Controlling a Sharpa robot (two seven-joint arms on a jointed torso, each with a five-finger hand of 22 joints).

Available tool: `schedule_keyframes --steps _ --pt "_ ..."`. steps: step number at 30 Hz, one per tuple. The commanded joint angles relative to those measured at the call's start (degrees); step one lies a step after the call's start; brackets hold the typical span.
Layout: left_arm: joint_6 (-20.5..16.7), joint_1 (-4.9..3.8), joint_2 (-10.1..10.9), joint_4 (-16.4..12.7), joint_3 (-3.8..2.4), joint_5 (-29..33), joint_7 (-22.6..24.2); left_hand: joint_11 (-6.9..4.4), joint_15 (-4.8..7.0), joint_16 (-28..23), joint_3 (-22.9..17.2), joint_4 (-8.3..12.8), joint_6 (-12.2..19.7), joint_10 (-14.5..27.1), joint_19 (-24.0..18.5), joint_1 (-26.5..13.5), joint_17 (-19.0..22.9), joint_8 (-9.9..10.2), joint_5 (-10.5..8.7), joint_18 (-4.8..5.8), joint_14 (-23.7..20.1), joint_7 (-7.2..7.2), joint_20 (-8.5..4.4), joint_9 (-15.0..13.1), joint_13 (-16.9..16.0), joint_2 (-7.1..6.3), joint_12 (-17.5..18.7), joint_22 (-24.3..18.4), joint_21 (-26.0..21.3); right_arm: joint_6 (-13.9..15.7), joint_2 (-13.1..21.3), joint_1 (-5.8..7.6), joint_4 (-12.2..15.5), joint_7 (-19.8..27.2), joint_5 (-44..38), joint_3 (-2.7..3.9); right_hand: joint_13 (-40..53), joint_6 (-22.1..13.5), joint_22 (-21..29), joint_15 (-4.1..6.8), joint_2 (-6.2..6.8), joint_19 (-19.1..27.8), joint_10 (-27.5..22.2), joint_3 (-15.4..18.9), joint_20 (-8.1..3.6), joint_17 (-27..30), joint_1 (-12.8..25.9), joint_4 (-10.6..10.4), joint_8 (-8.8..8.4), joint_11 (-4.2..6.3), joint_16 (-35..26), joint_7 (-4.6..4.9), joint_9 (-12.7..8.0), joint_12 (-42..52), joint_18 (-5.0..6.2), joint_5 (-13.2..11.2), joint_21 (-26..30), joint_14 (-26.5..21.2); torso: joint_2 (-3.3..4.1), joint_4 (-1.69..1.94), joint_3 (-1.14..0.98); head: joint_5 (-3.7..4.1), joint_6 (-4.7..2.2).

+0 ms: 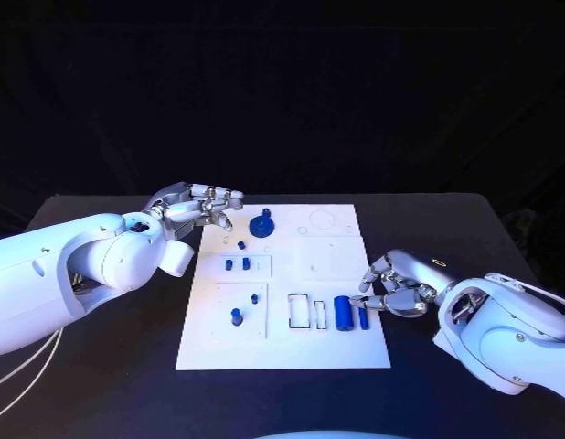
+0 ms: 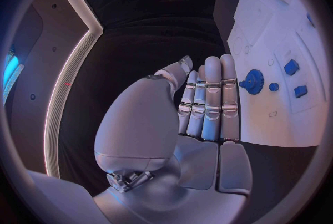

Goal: Assemble the parts on the task board

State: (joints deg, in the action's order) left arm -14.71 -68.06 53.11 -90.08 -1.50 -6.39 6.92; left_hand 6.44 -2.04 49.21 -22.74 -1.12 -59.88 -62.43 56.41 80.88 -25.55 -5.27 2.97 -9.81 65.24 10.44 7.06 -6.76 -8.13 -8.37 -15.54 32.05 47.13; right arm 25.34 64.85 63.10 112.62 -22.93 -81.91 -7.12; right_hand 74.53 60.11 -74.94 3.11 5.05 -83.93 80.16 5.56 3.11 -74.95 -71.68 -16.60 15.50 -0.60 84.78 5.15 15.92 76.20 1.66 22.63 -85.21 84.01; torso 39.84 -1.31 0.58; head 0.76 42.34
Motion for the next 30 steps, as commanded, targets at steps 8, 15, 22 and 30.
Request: schedule_keyframes --steps 8,15,22,30 --pt "1.23 -0.01 -0.03 -0.16 0.05 0.45 1.07 -0.11 0.04 -0.30 0.32 -0.07 0.28 0.36 0.11 -0.55 0.09 0.06 -0.05 -0.69 -0.45 -0.10 0.19 0.06 -0.06 0.02 -0.25 -0.11 -0.37 1.23 -2.08 -2.24 -0.62 -7.78 -4.49 -0.14 0.39 -0.18 -13.88 0.22 -0.12 -4.63 0.30 0.96 -0.25 -4.70 1.02 -0.09 0.35 0.07 0.38 -0.24 0.34 0.28 -0.76 0.81 -0.35 4.11 -0.02 -0.01 0.09 0.35 0.69" --pt "1.26 -0.01 0.09 -0.28 0.06 0.45 0.99 -0.11 0.04 -0.30 0.32 -0.07 0.28 0.36 0.11 -0.55 0.09 0.06 -0.05 -0.69 -0.45 -0.10 0.19 0.06 -0.06 0.02 -0.25 -0.11 -0.37 1.90 -4.39 -3.03 -1.88 -8.61 -4.81 -0.15 0.57 -0.12 -13.97 0.22 -0.13 -4.74 0.39 1.10 -0.24 -4.95 1.10 -0.08 0.41 0.08 0.51 -0.26 0.42 0.41 -0.83 0.78 -0.70 4.15 0.01 -0.03 0.13 0.29 0.77" --pt "1.42 -0.01 0.28 -0.40 0.06 0.45 1.00 -0.12 0.04 -0.29 0.40 -0.08 0.30 0.42 0.12 -0.59 0.13 0.06 -0.05 -0.70 -0.46 -0.11 0.20 0.07 -0.07 0.03 -0.29 -0.15 -0.43 1.13 -5.96 -3.83 -3.13 -9.27 -4.81 -0.15 0.66 0.05 -13.97 0.24 -0.24 -4.74 0.39 1.38 -0.25 -4.97 1.29 -0.10 0.58 0.13 0.54 -0.33 0.61 0.44 -0.83 0.64 -0.70 4.14 -0.02 -0.03 0.16 0.13 1.16" --pt "2.10 -0.01 0.43 -0.57 0.07 1.46 0.72 -0.10 0.03 -0.29 0.51 -0.11 0.35 0.49 0.12 -0.68 0.16 0.08 -0.05 -0.70 -0.48 -0.09 0.21 0.08 -0.06 0.00 -0.31 -0.19 -0.50 -0.84 -7.64 -4.72 -4.16 -10.65 -5.43 -0.15 1.26 0.36 -13.88 0.32 -0.35 -4.62 0.64 2.14 -0.28 -5.23 1.79 -0.11 0.98 0.25 0.69 -0.50 1.10 0.85 -0.76 -0.14 -0.38 4.15 -0.02 -0.03 0.15 0.11 1.42"
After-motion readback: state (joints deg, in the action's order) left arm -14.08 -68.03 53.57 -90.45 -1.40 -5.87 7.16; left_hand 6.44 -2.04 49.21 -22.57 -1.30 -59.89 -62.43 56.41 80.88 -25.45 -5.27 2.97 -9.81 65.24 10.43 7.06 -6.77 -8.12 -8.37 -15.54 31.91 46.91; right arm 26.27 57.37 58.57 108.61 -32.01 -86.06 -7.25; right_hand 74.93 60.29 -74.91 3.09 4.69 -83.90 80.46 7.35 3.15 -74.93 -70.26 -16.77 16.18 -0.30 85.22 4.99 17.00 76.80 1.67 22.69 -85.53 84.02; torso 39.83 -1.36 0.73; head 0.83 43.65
